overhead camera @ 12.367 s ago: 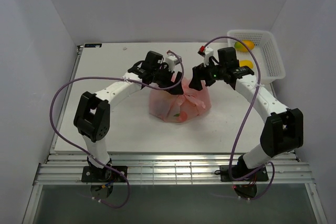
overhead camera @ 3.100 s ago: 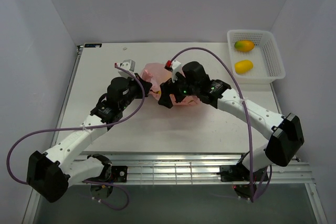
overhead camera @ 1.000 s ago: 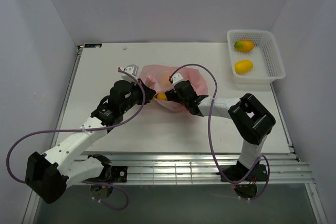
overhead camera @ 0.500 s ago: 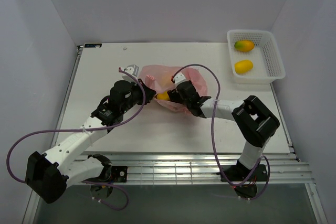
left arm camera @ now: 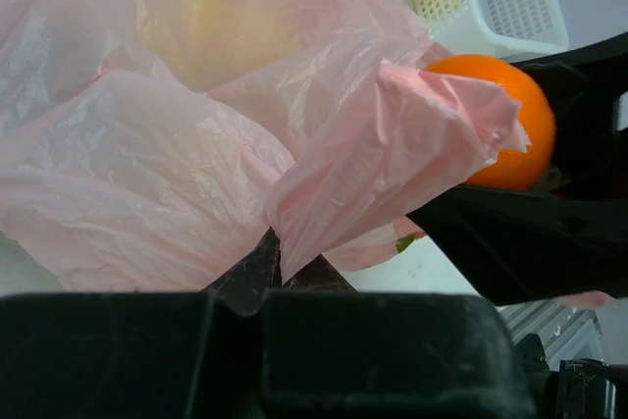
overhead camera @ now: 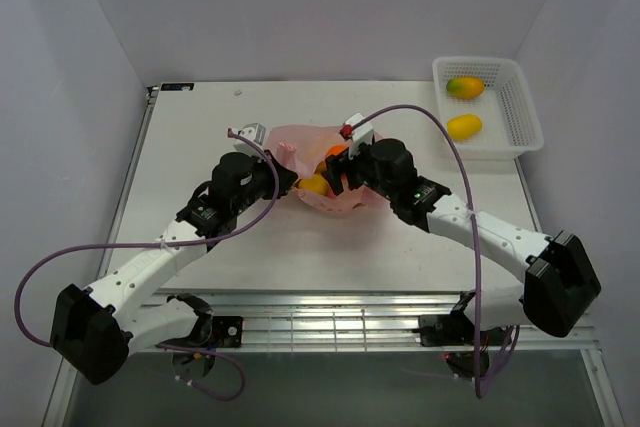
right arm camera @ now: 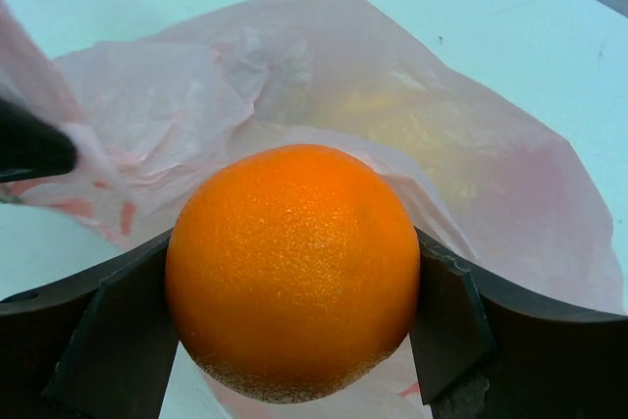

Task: Take the fake fruits out of the plastic bag
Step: Take out the fake fruit from the plastic bag, then place the fake fruit in the bin.

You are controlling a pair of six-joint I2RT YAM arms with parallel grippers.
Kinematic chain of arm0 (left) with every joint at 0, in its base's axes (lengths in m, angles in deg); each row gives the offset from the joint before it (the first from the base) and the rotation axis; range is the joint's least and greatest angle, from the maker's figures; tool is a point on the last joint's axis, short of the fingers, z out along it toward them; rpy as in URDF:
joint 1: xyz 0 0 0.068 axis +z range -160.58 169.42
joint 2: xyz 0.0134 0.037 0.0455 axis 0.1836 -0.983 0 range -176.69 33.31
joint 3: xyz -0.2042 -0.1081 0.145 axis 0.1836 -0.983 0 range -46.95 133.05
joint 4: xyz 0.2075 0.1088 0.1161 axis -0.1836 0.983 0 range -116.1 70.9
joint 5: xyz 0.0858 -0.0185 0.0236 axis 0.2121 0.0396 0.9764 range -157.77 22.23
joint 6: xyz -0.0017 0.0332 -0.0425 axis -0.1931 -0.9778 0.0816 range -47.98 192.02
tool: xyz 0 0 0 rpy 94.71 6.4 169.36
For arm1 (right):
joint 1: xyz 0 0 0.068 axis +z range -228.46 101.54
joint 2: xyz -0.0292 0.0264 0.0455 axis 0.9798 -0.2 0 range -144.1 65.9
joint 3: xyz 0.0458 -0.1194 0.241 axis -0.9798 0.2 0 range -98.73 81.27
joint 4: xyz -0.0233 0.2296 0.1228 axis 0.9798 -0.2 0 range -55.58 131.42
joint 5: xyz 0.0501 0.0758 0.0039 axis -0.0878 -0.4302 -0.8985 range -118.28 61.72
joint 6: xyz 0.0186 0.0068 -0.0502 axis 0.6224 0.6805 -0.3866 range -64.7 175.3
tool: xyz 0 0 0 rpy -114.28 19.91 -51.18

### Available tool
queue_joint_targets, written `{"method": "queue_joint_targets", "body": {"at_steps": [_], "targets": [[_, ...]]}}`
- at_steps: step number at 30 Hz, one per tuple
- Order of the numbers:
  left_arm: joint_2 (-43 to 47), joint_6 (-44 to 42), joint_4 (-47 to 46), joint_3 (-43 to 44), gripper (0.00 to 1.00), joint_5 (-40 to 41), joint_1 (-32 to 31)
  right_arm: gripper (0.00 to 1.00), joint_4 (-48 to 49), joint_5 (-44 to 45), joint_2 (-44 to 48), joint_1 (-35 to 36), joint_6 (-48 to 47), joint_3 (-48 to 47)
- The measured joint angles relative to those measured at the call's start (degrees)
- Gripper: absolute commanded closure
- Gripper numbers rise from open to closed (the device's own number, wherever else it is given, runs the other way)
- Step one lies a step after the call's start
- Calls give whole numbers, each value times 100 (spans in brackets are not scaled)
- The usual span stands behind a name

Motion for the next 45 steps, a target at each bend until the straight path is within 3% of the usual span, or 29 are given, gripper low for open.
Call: {"method": "queue_joint_targets", "body": {"at_steps": [4, 8, 14, 20, 23, 24, 25, 26, 27, 31, 35, 38, 41, 45], "targets": [[0, 2, 2, 0, 100, 31, 0, 74, -319, -190, 485, -63, -22, -52], [0, 2, 2, 0, 100, 63, 0, 74, -507, -509, 846, -601, 42, -334], [0, 4, 4, 0, 100, 74, 0, 74, -535, -748, 743, -2382, 131, -1021], [-4, 15, 2, 2, 100, 70, 0, 70, -531, -796, -409, -4376, 199, -1665], [-24, 15, 4, 2, 100, 66, 0, 60, -612, -737, -1384, -5066, 306, -2114], [-28, 15, 4, 7, 100, 63, 0, 48, -656, -717, -1707, -5261, 334, -2243], [-48, 13, 11, 22, 100, 63, 0, 14, -726, -675, -2009, -5442, 369, -2356], [-70, 13, 11, 44, 100, 59, 0, 4, -833, -603, -2302, -5587, 398, -2518], [-90, 13, 7, 61, 100, 46, 0, 10, -927, -562, -2610, -5702, 424, -2704], [-175, -2, 9, 122, 100, 37, 0, 10, -1543, -627, -3580, -5849, 376, -3790], [-249, -4, 46, 142, 100, 24, 0, 10, -1821, -883, -3646, -5751, 282, -4205], [-260, -4, 61, 142, 100, 24, 0, 10, -1954, -1158, -3268, -5624, 212, -4162], [-260, -4, 72, 142, 100, 28, 0, 10, -2039, -1725, -2330, -5372, 83, -3700], [-260, -4, 96, 142, 100, 105, 0, 10, -1840, -2647, -702, -4409, 44, -2640]]}}
